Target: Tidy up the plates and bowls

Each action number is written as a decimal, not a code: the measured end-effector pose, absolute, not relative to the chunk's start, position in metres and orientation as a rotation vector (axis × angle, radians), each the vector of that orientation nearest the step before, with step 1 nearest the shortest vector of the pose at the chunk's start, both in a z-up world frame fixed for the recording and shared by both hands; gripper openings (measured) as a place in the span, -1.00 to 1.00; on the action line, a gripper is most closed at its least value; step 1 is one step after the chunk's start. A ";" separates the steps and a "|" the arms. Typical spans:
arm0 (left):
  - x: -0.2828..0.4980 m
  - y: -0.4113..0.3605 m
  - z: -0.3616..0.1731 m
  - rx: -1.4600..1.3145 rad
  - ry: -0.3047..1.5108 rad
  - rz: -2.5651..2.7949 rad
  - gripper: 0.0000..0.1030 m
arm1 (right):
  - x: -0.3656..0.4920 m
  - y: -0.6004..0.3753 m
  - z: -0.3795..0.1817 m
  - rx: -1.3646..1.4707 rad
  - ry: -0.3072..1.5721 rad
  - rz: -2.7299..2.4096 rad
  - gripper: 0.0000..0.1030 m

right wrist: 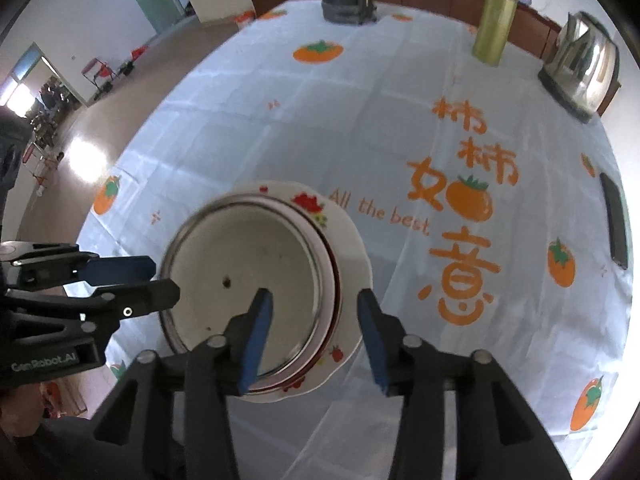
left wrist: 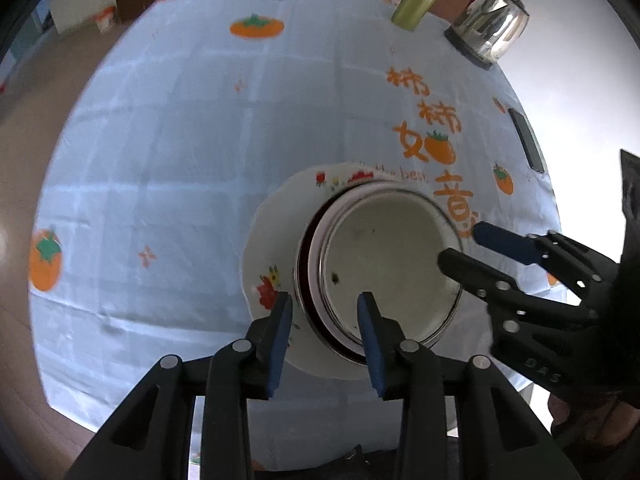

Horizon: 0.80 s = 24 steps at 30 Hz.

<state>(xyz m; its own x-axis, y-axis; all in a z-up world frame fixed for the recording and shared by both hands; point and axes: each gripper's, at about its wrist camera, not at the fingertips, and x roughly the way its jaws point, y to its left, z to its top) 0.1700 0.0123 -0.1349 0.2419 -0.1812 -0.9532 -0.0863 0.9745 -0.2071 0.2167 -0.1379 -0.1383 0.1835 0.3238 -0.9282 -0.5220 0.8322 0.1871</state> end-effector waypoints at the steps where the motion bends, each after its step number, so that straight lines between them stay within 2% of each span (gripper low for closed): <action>1: 0.169 0.011 -0.127 -0.210 1.301 -0.056 -0.29 | 0.216 -0.139 -0.133 -0.186 1.237 0.600 -0.11; 4: 0.161 0.005 -0.096 -0.127 1.169 -0.008 -0.29 | 0.210 -0.146 -0.107 -0.178 1.144 0.570 -0.10; 5: 0.158 0.004 -0.085 -0.103 1.122 0.010 -0.28 | 0.205 -0.149 -0.093 -0.174 1.072 0.550 -0.02; 6: 0.156 0.003 -0.076 -0.084 1.084 0.023 -0.24 | 0.200 -0.153 -0.079 -0.178 0.999 0.527 0.17; 7: 0.153 0.001 -0.067 -0.067 1.046 0.033 -0.13 | 0.193 -0.157 -0.061 -0.183 0.903 0.493 0.30; 8: 0.150 -0.001 -0.058 -0.052 1.005 0.041 -0.04 | 0.187 -0.160 -0.050 -0.182 0.835 0.471 0.52; 9: 0.146 -0.003 -0.047 -0.032 0.954 0.049 0.00 | 0.181 -0.162 -0.036 -0.179 0.765 0.456 0.58; 11: 0.138 -0.009 -0.031 0.001 0.883 0.063 0.14 | 0.172 -0.164 -0.021 -0.180 0.691 0.449 0.58; 14: 0.130 -0.012 -0.017 0.020 0.813 0.064 0.22 | 0.163 -0.165 -0.008 -0.171 0.642 0.444 0.59; 17: 0.123 -0.013 -0.006 0.022 0.779 0.066 0.23 | 0.159 -0.165 -0.003 -0.163 0.626 0.432 0.68; 24: 0.113 -0.009 0.000 0.006 0.758 0.086 0.23 | 0.151 -0.173 0.000 -0.154 0.638 0.422 0.70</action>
